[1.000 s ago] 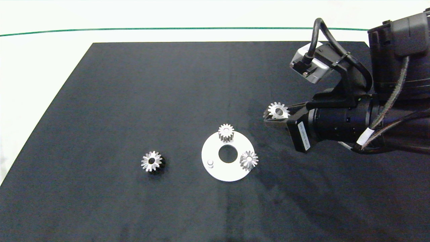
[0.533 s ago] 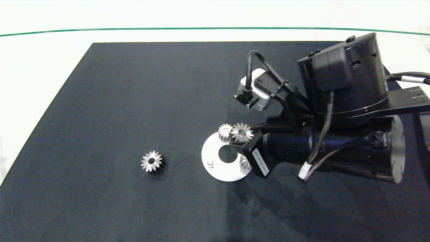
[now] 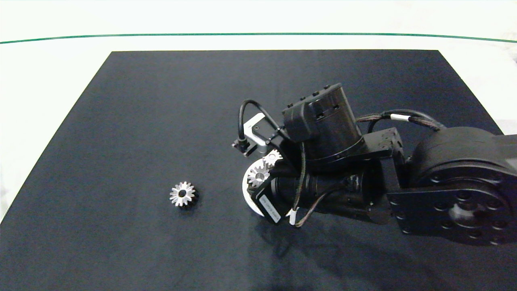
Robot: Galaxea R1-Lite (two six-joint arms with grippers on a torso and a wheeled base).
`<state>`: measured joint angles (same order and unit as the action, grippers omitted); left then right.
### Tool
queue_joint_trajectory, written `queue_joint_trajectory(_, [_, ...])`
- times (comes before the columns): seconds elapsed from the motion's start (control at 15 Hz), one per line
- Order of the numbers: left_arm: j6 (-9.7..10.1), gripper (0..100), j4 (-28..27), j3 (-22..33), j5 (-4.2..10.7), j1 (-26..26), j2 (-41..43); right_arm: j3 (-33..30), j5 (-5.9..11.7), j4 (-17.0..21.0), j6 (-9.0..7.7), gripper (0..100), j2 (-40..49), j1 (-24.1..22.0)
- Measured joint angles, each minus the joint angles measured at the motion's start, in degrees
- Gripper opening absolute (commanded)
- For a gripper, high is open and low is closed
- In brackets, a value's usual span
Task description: Remove an incorrectly installed larger gear and replace it with the correct smaller gear
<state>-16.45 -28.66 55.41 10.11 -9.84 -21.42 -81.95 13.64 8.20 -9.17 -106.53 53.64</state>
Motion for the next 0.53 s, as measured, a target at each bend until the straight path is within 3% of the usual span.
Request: queue_joint_trajectory(0.53, [0.02,100,0.0,-0.37,0.0,-0.16,0.8,-1.51,1.54,-0.02,0.38,22,-6.28,0.77])
